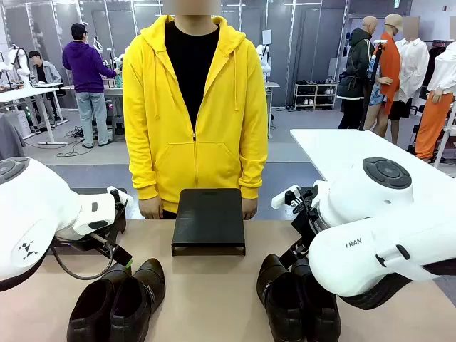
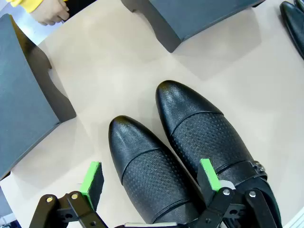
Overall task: Place the shoes on the stand as instructed by the person.
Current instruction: Pick up one pair of Shoes and place it on the Shoes Stand indicated by the person.
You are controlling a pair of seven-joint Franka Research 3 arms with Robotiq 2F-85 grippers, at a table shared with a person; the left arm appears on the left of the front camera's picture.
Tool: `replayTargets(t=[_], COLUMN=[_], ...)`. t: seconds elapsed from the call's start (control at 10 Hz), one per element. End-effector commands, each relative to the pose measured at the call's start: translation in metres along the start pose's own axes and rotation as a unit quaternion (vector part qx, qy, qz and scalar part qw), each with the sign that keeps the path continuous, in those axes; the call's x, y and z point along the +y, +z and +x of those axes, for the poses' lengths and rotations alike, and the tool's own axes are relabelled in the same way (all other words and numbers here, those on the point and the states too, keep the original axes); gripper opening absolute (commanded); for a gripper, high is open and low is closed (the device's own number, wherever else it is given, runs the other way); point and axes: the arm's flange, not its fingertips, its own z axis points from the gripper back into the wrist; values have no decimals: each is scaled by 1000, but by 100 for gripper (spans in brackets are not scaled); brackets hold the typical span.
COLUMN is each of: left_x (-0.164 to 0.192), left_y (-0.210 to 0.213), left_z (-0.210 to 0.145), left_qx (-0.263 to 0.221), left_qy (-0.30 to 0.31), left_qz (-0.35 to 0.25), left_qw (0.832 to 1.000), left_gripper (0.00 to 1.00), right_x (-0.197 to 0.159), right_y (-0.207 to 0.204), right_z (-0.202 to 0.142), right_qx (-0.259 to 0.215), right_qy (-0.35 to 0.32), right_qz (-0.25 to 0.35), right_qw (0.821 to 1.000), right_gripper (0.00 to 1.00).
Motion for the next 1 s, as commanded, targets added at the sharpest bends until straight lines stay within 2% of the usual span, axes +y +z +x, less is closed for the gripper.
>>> replayTargets(t=[0.0, 0.8, 0.9], left_x=[0, 0, 10], left_y=[0, 0, 19], left_z=[0, 0, 15], left_qx=[0, 0, -10], left_qy=[0, 0, 5], left_qz=[0, 0, -19], left_qw=[1000, 1000, 1000], left_gripper=[100, 100, 100], right_x=[0, 0, -13], right_y=[0, 0, 17], right_z=[0, 0, 15], right_qx=[0, 0, -16], right_qy=[0, 1, -15], right_qz=[0, 0, 35], right_qw=[1000, 1000, 999], right_gripper=[100, 100, 100])
